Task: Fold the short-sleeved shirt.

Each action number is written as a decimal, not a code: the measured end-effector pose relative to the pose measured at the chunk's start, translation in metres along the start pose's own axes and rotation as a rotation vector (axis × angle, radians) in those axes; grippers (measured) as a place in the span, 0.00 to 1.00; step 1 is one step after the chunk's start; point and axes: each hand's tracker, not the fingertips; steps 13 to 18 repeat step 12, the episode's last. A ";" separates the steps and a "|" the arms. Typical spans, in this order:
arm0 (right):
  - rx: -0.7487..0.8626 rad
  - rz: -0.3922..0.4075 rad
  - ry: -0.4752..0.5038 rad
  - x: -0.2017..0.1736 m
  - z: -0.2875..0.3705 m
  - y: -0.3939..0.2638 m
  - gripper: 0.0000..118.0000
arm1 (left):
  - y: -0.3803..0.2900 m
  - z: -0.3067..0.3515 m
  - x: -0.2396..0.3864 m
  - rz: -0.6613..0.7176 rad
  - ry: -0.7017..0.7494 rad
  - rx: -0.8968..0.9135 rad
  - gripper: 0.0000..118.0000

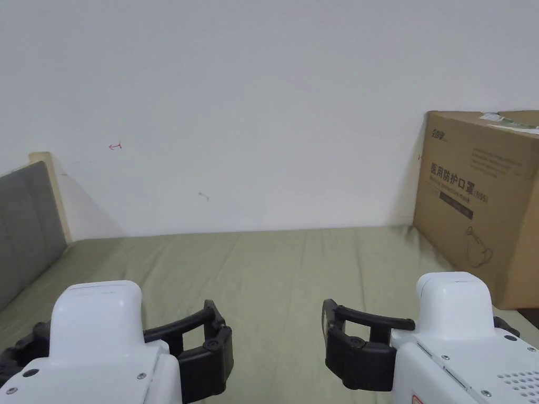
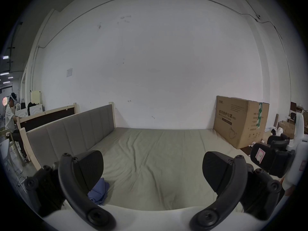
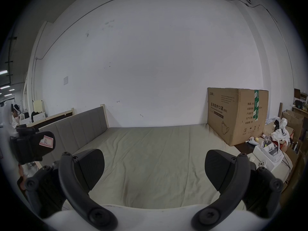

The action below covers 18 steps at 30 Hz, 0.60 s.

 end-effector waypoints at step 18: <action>-0.024 -0.020 0.015 0.001 -0.004 -0.004 1.00 | 0.002 0.000 -0.008 0.032 0.036 0.003 1.00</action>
